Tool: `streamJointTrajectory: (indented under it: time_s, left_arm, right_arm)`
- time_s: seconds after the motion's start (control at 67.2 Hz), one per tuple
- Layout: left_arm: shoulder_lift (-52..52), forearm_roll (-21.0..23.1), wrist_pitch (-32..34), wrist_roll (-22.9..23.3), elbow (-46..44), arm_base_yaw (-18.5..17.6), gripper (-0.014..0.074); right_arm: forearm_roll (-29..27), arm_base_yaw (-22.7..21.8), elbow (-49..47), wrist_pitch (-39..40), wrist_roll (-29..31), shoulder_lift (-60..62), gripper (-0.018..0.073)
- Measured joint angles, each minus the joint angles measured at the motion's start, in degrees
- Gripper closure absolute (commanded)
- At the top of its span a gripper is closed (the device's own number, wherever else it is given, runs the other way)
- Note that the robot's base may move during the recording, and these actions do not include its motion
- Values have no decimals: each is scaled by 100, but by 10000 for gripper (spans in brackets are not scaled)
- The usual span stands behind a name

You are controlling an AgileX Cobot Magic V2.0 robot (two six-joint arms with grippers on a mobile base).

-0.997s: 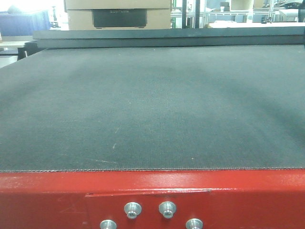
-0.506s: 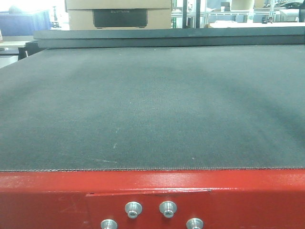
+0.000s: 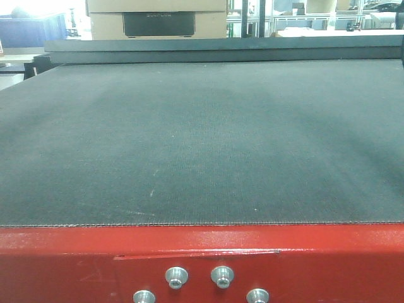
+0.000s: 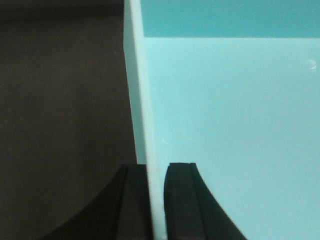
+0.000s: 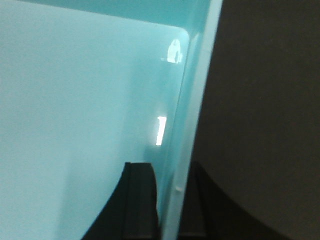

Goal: Fetch blue bin and place on conveyor start
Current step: 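Lower the held bin with both grippers onto the dark conveyor belt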

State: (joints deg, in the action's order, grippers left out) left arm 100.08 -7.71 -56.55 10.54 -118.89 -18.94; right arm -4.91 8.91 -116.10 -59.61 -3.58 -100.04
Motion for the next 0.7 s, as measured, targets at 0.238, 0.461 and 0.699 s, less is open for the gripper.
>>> streamJointTrajectory:
  time_s: [0.238, 0.461, 0.699]
  left_arm:
    - [788, 11, -739, 11, -2, 0, 708]
    - [1621, 11, -832, 46, -2, 0, 708]
    - [2167, 11, -843, 69, -2, 0, 589]
  right_arm:
    - [12, 8, 0, -630, 0, -633, 710]
    - [88, -4, 0, -770, 0, -1392, 710]
    - [151, -15, 10, -746, 0, -1928, 644]
